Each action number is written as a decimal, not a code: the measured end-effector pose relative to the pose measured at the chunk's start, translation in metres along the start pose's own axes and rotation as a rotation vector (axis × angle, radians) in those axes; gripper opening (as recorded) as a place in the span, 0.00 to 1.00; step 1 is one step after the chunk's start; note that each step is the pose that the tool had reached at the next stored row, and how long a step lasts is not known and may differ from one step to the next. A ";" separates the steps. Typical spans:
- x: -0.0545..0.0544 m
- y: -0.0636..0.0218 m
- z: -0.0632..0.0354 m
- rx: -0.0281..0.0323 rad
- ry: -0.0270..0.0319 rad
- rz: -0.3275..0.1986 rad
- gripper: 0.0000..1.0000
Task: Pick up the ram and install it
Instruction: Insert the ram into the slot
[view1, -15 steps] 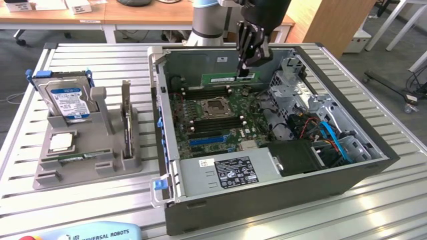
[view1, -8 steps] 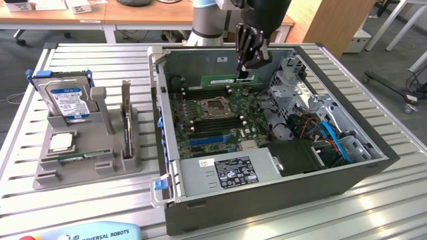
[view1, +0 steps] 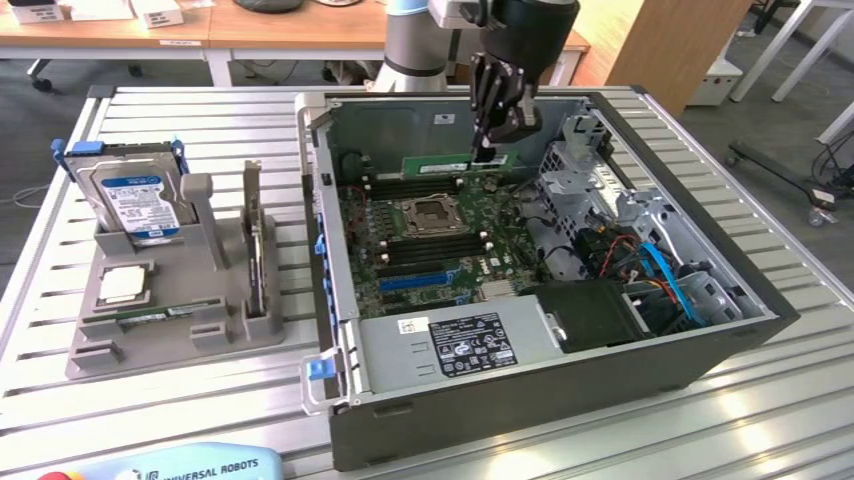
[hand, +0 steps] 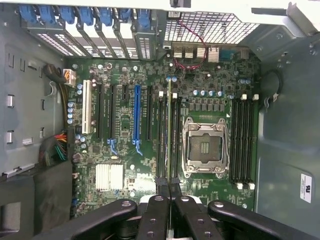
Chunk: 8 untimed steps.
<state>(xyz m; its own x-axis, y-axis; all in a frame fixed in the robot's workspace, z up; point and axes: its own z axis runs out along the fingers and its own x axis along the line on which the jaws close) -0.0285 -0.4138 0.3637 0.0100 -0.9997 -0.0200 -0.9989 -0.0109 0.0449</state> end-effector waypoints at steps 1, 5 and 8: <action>0.000 0.0000 0.0008 0.0000 0.0000 0.000 0.11; 0.000 -0.0002 0.0035 -0.0001 0.0001 0.000 0.11; 0.000 -0.0002 0.0052 0.0000 0.0000 0.000 0.11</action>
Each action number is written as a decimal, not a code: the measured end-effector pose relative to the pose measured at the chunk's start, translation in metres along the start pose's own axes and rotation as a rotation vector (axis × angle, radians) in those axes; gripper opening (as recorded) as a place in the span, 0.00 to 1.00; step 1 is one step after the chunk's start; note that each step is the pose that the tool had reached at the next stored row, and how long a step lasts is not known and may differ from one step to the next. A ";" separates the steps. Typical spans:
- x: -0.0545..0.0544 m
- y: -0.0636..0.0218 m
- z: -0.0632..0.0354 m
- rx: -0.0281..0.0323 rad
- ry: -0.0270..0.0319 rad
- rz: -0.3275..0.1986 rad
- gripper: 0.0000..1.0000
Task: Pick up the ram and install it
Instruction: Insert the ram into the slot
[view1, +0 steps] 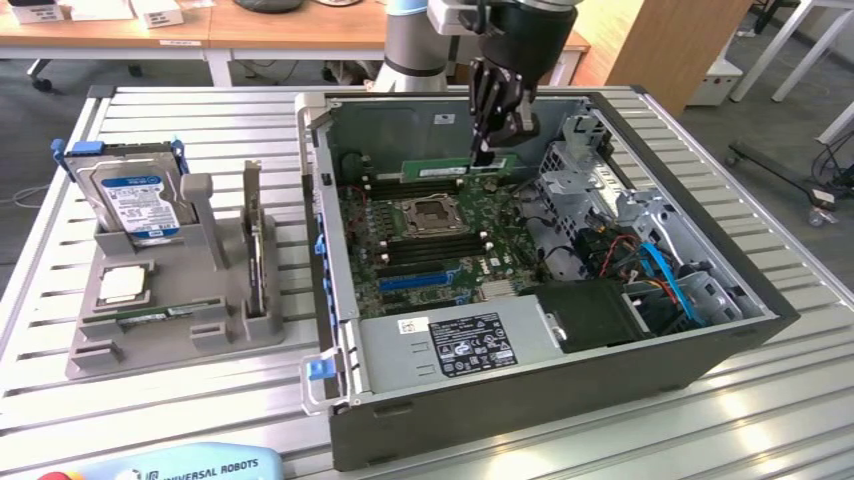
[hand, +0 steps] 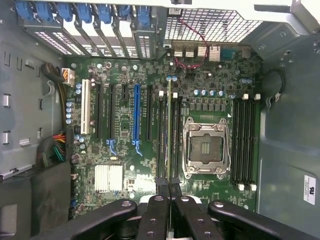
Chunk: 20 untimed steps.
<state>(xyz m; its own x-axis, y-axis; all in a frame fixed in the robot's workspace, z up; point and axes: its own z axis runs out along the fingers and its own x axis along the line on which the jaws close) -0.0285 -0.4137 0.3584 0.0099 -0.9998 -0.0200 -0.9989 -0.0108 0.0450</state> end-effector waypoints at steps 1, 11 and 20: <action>0.000 0.0000 0.0005 0.0000 0.0000 0.000 0.11; 0.000 -0.0002 0.0052 0.0000 0.0000 0.000 0.11; 0.000 -0.0004 0.0096 0.0000 -0.0001 0.000 0.11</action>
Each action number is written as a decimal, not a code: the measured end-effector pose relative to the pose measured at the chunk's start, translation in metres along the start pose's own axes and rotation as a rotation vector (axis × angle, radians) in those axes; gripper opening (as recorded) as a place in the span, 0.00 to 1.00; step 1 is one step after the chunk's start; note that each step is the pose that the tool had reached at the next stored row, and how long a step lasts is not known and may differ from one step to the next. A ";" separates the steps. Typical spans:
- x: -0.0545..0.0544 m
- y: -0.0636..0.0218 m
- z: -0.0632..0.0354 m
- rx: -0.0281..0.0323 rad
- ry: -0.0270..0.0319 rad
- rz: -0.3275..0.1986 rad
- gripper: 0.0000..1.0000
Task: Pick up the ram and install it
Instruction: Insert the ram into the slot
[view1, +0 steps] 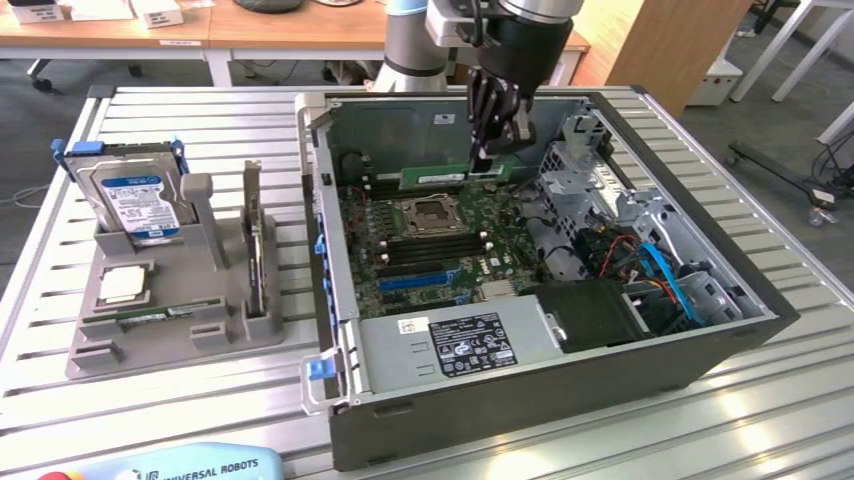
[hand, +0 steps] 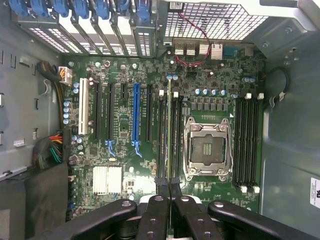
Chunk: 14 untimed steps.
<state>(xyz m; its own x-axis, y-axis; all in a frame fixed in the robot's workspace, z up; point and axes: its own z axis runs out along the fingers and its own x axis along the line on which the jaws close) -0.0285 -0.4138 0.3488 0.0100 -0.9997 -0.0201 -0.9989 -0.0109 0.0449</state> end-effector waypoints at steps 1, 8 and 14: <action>0.000 0.0000 0.0005 -0.0001 0.0001 0.000 0.11; 0.000 -0.0002 0.0041 0.0000 0.0001 0.000 0.11; 0.000 -0.0003 0.0071 0.0000 0.0001 0.000 0.11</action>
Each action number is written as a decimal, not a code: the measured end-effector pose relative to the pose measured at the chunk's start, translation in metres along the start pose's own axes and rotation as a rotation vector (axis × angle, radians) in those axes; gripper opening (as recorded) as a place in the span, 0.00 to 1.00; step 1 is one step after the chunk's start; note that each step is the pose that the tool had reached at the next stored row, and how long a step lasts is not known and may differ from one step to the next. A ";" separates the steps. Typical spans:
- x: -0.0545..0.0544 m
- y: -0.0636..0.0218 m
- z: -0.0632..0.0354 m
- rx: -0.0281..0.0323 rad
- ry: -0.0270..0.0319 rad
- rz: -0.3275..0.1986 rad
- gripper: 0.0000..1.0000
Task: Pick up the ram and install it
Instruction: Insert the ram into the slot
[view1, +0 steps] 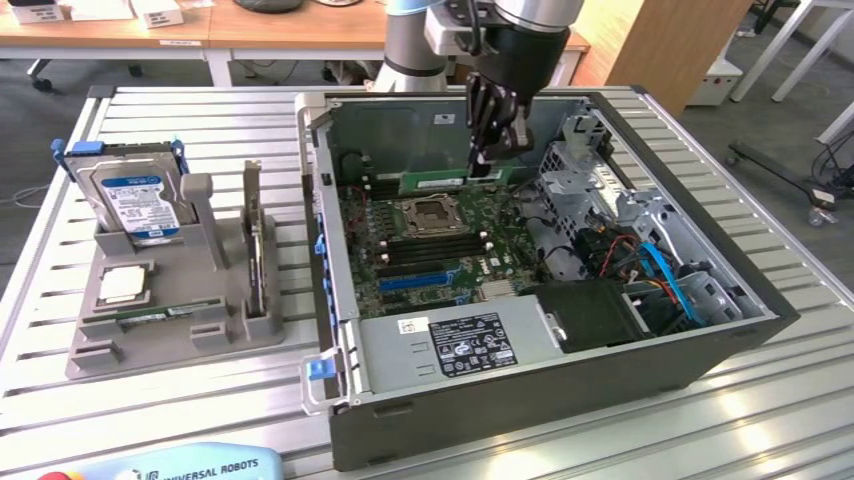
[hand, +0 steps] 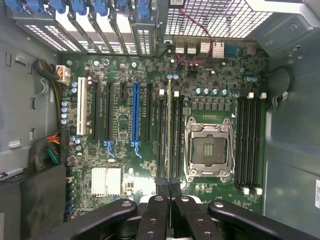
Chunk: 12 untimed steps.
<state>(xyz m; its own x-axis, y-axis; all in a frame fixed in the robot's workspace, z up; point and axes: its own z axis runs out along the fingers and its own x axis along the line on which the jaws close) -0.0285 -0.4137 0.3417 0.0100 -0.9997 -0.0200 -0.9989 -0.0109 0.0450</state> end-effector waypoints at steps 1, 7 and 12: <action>0.000 0.0000 0.0005 -0.0001 0.0001 0.000 0.11; 0.000 -0.0002 0.0037 0.0000 0.0000 0.000 0.11; 0.000 -0.0003 0.0063 0.0001 0.0000 0.000 0.11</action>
<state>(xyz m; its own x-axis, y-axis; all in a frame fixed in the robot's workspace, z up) -0.0285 -0.4137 0.3353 0.0100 -0.9997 -0.0200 -0.9989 -0.0108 0.0449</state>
